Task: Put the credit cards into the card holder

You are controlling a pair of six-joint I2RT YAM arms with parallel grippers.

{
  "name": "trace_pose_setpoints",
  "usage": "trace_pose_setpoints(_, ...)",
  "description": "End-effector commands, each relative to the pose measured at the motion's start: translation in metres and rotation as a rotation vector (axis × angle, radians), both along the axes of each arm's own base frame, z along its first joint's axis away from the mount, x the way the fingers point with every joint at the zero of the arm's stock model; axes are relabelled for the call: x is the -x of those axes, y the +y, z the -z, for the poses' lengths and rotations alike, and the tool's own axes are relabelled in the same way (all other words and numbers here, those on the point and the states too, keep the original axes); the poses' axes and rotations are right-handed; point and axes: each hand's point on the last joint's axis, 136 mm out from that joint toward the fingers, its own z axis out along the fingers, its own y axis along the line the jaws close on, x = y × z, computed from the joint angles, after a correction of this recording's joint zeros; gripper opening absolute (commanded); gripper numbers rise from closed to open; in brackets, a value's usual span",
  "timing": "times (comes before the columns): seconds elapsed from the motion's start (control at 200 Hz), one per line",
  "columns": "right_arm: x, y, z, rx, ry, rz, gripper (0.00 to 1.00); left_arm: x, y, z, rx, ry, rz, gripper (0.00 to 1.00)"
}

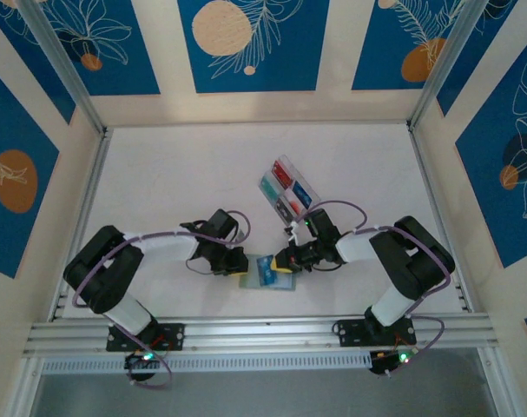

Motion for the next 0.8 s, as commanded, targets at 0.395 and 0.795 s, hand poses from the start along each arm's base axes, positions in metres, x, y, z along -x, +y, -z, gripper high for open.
trace_pose_setpoints(0.395, -0.001, 0.002, 0.014, 0.151, 0.089, 0.078, 0.0, 0.021, 0.034, 0.025, -0.113, 0.064, -0.049, 0.15)
trace_pose_setpoints(0.795, 0.007, 0.028, 0.015, 0.178, 0.059, 0.058, 0.0, 0.024, 0.03, 0.028, -0.093, 0.063, -0.057, 0.16)
